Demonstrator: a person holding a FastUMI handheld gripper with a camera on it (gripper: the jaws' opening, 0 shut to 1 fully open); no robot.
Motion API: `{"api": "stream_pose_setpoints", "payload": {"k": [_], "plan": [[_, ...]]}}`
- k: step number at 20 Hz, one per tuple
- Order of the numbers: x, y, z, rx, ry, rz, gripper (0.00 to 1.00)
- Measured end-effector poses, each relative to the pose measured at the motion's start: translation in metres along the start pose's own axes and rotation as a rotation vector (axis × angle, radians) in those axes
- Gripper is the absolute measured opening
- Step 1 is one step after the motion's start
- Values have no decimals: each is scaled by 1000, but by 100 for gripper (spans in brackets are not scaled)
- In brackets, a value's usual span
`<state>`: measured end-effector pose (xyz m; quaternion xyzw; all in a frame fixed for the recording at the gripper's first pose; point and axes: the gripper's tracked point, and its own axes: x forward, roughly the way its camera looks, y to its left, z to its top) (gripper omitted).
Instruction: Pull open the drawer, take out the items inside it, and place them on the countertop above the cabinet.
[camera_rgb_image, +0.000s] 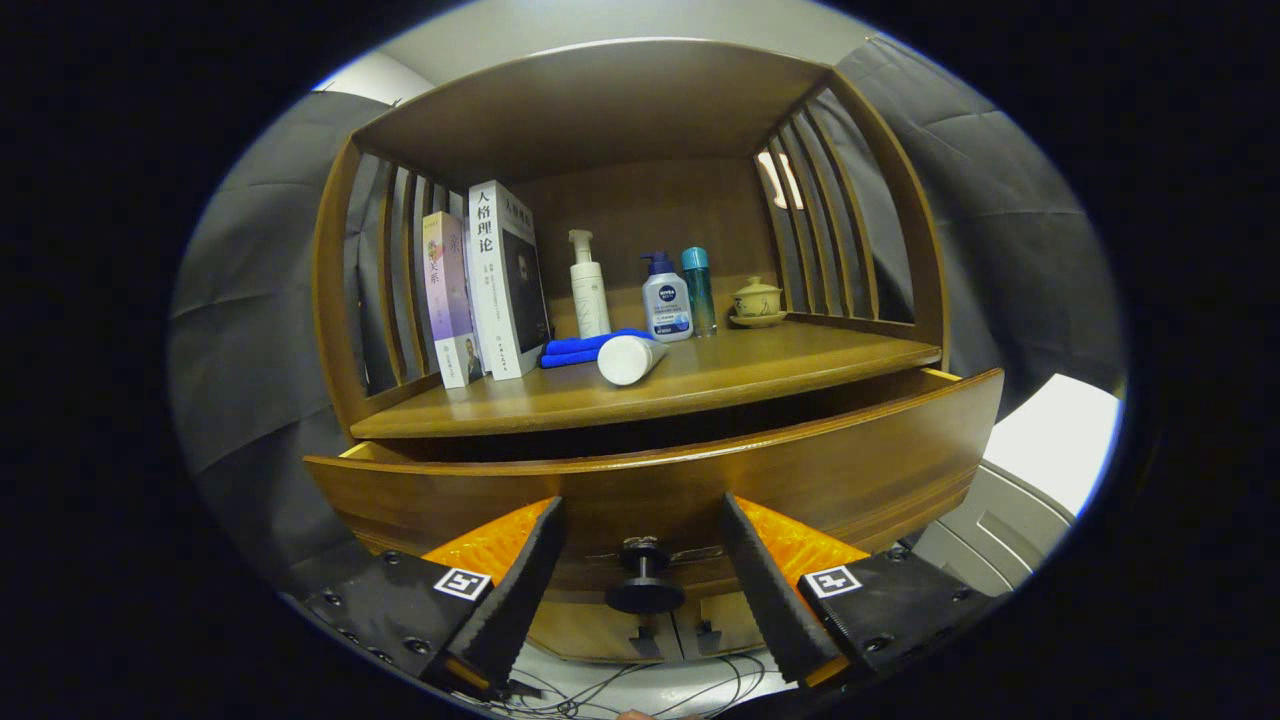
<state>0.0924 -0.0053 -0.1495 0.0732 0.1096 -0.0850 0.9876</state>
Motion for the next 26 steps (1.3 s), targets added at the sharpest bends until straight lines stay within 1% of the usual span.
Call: {"api": "stream_pose_setpoints", "payload": {"k": [8,13,14,15,16,18,20,23,26], "plan": [[38,1,8,9,26,-1,98],[42,-1,8,21,65,11,98],[40,-9,4,19,91,-15,98],[33,-15,6,33,101,-34,98],[27,-16,15,57,84,-27,98],[8,-23,39,72,19,-24,98],[-21,-32,70,62,-67,-28,98],[-71,-37,115,47,-188,-14,98],[-114,-48,147,2,-270,-14,97]]}}
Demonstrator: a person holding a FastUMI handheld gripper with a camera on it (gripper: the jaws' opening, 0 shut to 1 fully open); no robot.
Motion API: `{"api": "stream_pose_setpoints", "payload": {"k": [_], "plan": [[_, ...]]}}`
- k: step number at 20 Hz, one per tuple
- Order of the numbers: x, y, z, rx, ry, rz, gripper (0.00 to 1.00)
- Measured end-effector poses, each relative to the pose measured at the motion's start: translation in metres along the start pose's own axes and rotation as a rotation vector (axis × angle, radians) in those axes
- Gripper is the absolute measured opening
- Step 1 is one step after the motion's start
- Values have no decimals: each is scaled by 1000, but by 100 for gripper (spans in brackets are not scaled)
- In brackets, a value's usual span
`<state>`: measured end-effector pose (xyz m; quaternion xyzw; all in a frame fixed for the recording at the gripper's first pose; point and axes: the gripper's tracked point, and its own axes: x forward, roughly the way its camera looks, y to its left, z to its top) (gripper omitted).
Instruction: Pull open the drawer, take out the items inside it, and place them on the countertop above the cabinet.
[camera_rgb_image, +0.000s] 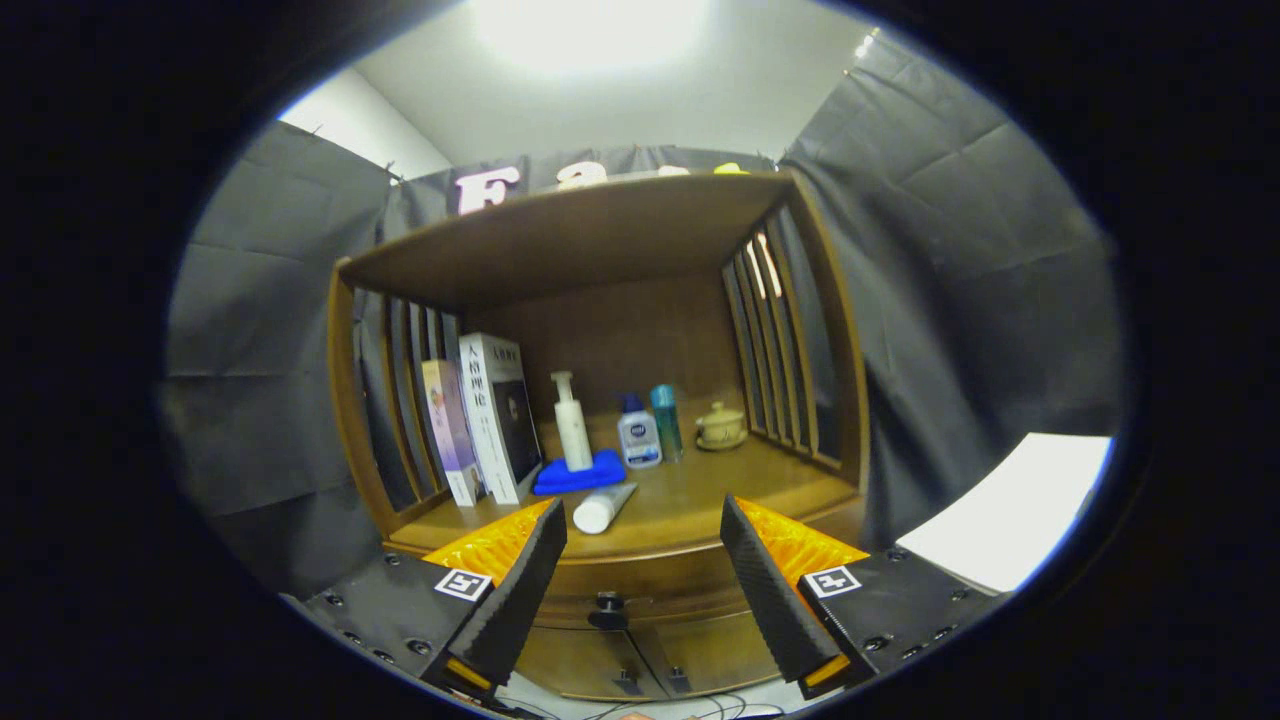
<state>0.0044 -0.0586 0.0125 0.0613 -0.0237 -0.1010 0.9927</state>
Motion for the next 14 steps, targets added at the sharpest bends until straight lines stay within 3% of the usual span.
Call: {"api": "stream_pose_setpoints", "payload": {"k": [5,14], "plan": [[-36,-1,43,-36,-70,60,98],[-73,-9,91,-74,-134,54,97]]}}
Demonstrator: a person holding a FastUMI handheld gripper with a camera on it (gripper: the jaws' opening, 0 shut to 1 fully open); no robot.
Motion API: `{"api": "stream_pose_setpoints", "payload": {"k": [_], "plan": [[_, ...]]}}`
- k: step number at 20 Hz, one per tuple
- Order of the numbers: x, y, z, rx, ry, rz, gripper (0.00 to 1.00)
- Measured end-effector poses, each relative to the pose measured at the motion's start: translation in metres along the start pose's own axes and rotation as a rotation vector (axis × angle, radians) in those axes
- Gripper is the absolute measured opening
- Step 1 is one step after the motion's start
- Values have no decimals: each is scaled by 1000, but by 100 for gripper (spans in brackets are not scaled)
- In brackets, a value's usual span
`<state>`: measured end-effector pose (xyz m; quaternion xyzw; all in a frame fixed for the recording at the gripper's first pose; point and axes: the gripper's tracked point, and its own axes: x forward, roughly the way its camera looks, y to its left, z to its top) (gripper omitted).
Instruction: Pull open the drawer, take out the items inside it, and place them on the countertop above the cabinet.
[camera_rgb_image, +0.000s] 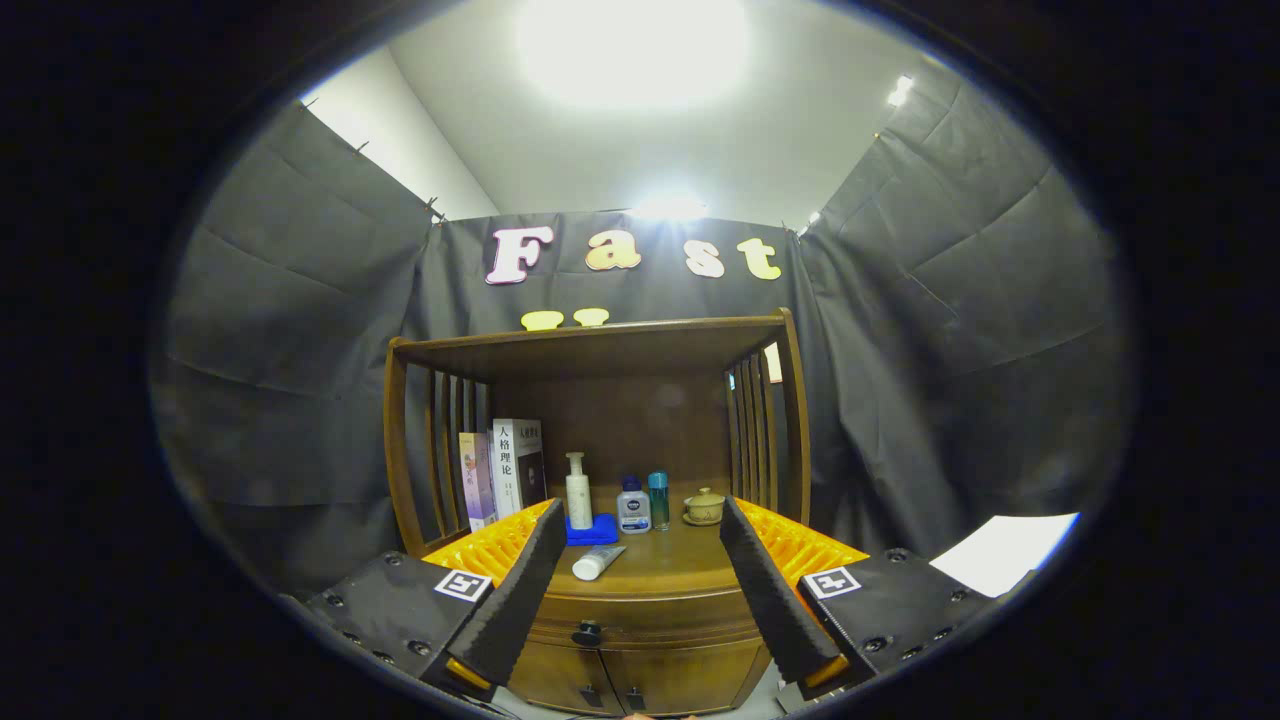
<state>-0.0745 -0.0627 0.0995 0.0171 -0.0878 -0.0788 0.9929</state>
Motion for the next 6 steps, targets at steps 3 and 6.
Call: {"api": "stream_pose_setpoints", "payload": {"k": [3,6], "plan": [[-11,-2,18,-13,-27,-2,97],[-20,-4,29,-9,-46,-7,98]]}}
